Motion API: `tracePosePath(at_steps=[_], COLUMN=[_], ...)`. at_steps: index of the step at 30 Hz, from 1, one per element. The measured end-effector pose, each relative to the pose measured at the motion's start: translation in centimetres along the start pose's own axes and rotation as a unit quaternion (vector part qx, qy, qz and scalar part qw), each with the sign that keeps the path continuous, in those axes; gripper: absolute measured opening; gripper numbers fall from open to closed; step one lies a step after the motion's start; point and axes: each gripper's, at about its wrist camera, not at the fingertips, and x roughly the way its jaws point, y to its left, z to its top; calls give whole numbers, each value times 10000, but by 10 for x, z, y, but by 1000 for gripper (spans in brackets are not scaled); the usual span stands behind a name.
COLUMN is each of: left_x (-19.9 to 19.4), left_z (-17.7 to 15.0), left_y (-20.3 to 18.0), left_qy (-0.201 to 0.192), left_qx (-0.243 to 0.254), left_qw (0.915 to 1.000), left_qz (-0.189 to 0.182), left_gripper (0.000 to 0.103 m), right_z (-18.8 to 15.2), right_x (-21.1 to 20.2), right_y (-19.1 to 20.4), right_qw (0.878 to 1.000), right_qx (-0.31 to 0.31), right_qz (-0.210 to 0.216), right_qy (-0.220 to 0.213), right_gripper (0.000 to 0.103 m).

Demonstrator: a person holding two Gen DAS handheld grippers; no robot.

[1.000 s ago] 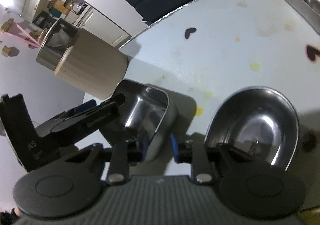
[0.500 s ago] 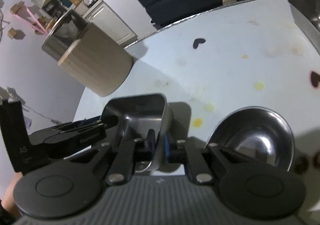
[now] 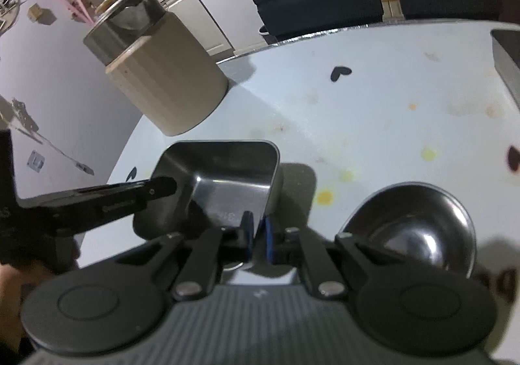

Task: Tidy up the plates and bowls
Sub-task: 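Close both grippers on opposite rims of the square steel dish, then lift the square steel dish with both grippers and carry it beside the nested bowls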

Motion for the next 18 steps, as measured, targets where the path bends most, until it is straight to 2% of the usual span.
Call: tracePosePath(at_steps=[7, 12, 18], left_x=[-55, -94, -128], left_z=[-5, -13, -24], left_y=[-16, -41, -66], left_qy=[-284, -478, -603], left_qx=[-229, -224, -349], left_qw=[9993, 9986, 9971], left_qz=[-61, -92, -296], left_gripper=[2, 3, 3], right_z=[3, -2, -15], right_x=[-42, -87, -140], right_y=[5, 5, -2], right_qw=[9993, 9976, 9958], right_qx=[-215, -478, -623], right_qz=[79, 128, 120], right_qy=[-285, -477, -660], right_gripper=[6, 5, 5])
